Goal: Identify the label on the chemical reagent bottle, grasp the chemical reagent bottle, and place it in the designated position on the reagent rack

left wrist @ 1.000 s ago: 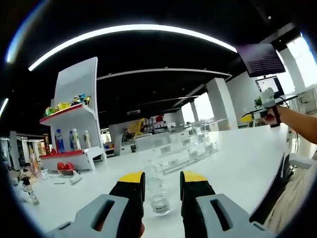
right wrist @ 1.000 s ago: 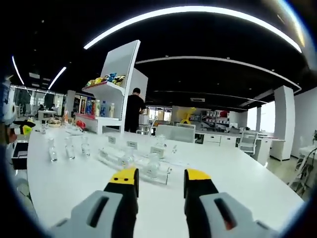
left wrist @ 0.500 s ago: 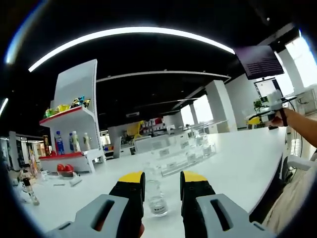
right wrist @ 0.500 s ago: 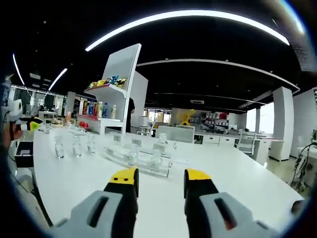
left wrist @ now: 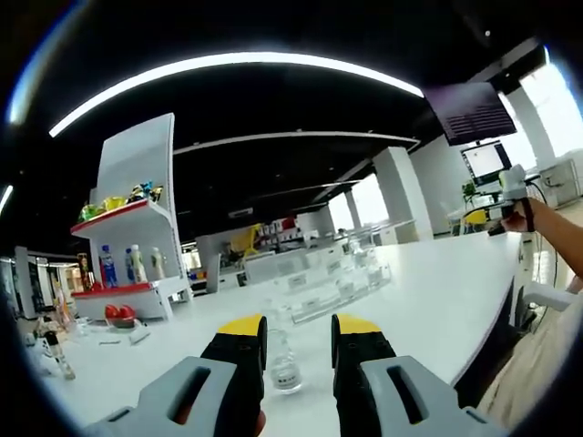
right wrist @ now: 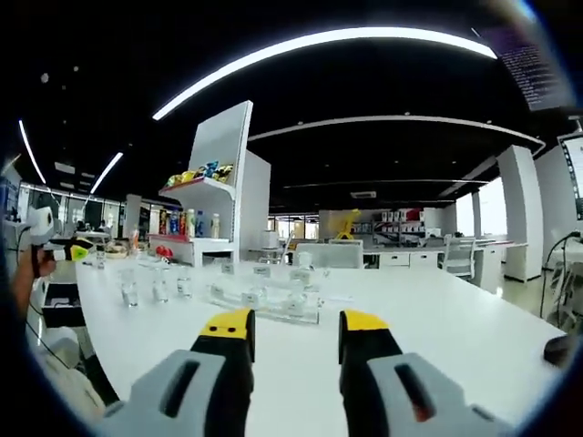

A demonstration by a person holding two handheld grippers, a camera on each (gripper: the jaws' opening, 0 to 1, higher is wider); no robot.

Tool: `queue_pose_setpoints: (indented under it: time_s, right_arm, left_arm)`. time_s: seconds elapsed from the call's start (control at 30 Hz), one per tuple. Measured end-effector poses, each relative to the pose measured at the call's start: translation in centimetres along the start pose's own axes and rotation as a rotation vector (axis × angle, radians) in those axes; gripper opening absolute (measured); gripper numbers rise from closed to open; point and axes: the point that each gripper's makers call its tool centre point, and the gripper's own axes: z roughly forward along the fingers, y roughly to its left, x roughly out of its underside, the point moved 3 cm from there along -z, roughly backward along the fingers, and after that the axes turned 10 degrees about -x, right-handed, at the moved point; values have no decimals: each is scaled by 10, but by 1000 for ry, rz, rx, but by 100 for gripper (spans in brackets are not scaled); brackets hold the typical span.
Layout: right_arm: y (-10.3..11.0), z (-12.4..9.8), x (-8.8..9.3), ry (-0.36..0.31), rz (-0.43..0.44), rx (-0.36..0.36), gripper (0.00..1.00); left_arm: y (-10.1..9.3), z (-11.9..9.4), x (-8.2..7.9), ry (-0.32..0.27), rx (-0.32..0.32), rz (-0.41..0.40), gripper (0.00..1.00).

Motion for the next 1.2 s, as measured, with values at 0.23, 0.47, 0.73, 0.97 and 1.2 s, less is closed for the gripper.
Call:
queue_pose_setpoints:
  time_s: [0.23,0.47,0.73,0.97,1.2]
  right_arm:
    - [10,-16,-4,-3,-11,-22,36]
    - [16,-29,-6,3,-31,-27,36]
    - [20,-44,-14,-7,-41,-36,36]
    - [29,-53,-26,-23,-62,-51,36]
    - [32,-54,-22,-21,-65,-54,36]
  left_arm:
    - [-1,-7,-5,-17,-3,4,29]
    - [-3,-14,-8,-31,-5,8,29]
    - [-6,-20,-12,-48,-5,14,29]
    - [-7,-24,-13,-53,-5,16,29]
    - [-8,-31,-16,-70,-5,19,29]
